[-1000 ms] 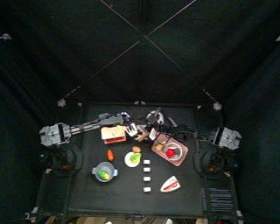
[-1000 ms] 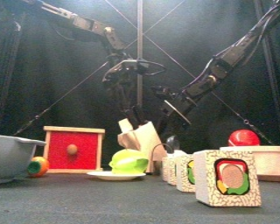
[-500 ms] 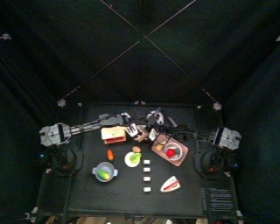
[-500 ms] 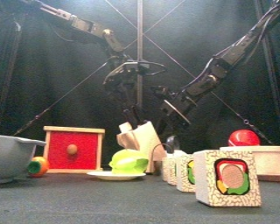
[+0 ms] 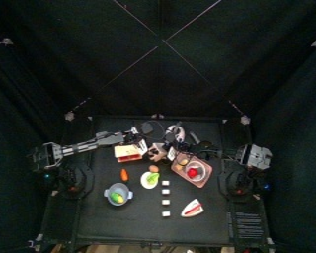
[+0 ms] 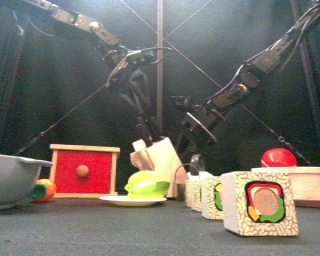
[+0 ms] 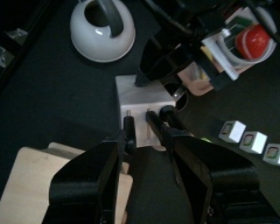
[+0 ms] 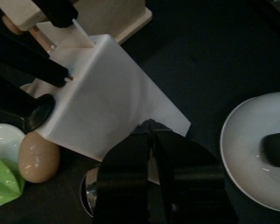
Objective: Put cleaver back in holder
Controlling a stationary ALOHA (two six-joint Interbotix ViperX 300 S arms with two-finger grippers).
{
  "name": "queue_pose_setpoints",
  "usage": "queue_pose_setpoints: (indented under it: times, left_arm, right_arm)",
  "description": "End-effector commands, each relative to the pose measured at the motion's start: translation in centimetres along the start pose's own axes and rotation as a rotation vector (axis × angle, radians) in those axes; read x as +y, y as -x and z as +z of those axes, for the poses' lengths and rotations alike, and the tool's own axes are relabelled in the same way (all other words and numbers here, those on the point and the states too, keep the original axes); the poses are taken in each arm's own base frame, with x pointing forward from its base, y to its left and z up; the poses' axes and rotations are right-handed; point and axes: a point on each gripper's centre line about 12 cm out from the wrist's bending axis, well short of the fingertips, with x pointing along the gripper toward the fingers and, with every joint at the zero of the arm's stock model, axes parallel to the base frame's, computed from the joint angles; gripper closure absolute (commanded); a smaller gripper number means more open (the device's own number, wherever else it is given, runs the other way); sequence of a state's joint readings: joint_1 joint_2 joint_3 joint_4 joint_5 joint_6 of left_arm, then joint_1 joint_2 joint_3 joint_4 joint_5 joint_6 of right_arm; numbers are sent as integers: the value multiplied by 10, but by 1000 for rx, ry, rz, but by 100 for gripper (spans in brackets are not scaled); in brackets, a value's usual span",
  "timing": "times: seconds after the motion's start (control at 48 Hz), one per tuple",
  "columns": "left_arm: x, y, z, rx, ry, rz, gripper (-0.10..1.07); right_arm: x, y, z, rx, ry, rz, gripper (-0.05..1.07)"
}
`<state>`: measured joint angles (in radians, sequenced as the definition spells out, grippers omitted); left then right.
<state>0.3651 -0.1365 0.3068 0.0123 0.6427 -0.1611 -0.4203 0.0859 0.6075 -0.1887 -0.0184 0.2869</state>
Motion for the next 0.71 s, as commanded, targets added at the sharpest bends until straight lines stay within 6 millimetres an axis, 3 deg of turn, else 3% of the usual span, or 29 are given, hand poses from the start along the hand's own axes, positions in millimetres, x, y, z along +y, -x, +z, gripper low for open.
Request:
queue_pose_setpoints:
  times: [0.0, 0.396, 0.688]
  left_arm:
    - [-3, 26, 2, -129, 24, -41, 20]
    - [2, 54, -66, -329, 52, -97, 20]
    - [-9, 67, -109, -447, -10, -163, 20]
  right_arm:
    - [5, 4, 11, -28, 3, 10, 69]
    - [4, 23, 24, -16, -10, -9, 69]
    - [12, 44, 35, 61, -76, -14, 69]
